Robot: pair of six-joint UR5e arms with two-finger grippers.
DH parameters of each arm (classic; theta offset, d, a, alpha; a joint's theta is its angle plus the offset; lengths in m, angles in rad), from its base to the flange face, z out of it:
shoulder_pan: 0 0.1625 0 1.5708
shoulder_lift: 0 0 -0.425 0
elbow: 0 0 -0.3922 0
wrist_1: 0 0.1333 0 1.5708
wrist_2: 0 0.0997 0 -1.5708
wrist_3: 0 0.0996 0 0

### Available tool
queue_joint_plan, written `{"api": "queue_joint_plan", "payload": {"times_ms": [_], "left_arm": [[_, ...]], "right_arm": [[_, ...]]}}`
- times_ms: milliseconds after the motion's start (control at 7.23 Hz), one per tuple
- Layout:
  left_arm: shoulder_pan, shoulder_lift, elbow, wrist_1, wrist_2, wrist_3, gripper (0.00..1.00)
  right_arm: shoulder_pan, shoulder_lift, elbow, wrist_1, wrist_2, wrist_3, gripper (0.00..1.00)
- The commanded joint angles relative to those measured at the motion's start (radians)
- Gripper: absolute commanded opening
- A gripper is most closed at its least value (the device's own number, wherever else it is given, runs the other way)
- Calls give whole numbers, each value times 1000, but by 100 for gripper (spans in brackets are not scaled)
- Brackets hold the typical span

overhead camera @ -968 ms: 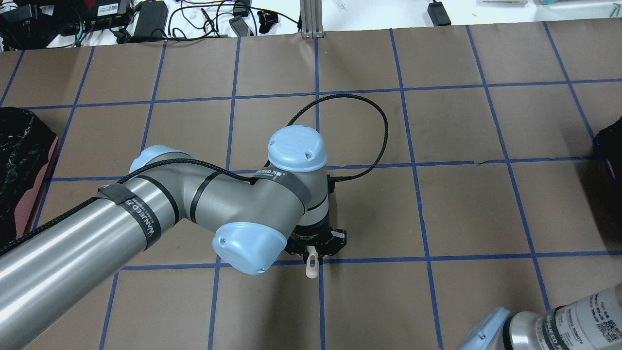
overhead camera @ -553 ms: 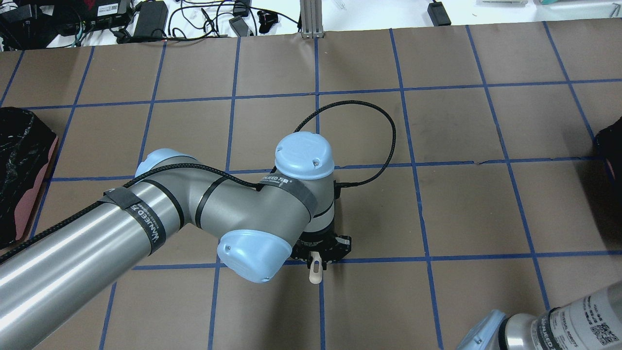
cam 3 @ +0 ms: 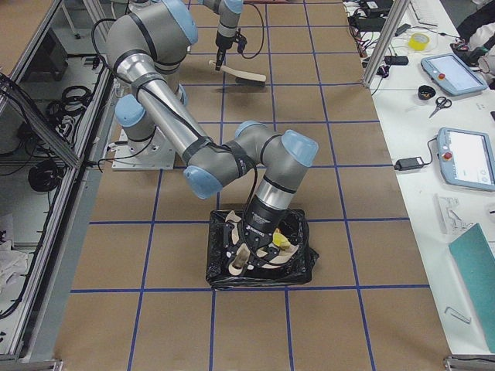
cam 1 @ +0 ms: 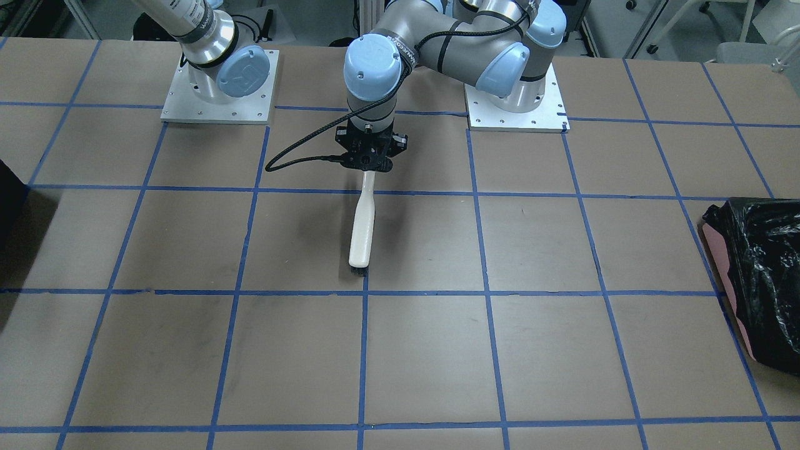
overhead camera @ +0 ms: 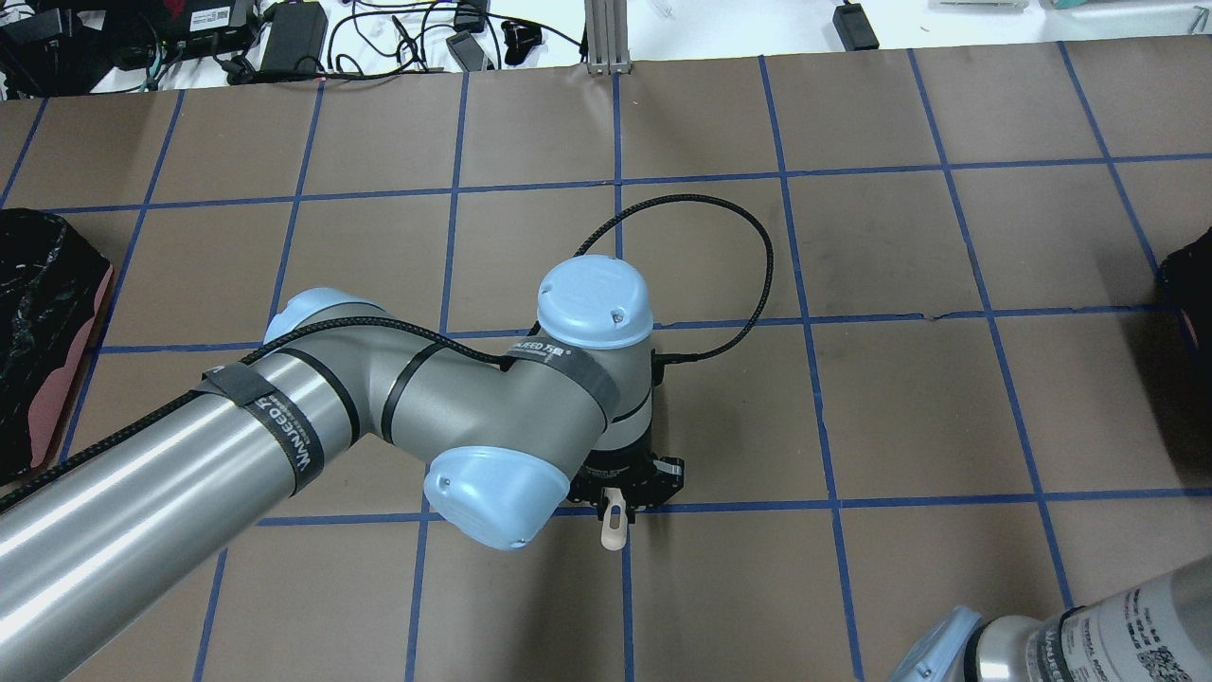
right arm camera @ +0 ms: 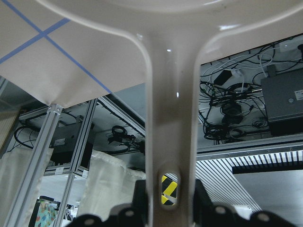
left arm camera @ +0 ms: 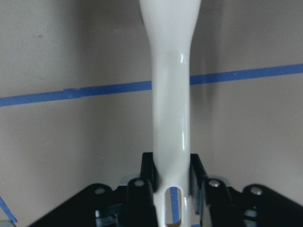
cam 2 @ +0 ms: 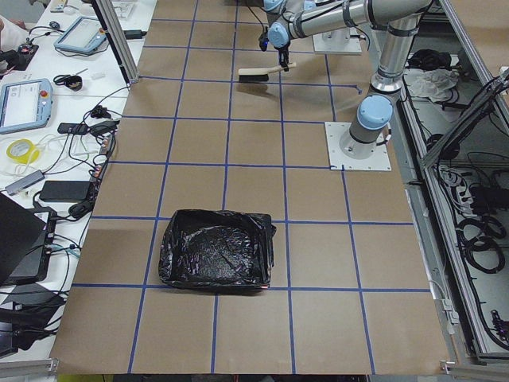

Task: Sweep and dump trash in nearest bin
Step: 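Tip the dustpan over the black bin with the right gripper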

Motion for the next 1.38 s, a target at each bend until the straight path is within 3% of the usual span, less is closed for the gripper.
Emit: {"api": "queue_joint_plan", "payload": {"times_ms": [0, 691, 1245], "left_arm": [[8, 7, 2, 1, 0, -6, 0], [28, 4, -6, 39, 4, -6, 0], [31, -14, -12, 39, 29, -11, 0]], "right_arm": [[2, -37, 26, 16, -70, 2, 0], [57, -149, 137, 45, -174, 19, 0], [57, -144, 131, 41, -165, 43, 0]]}}
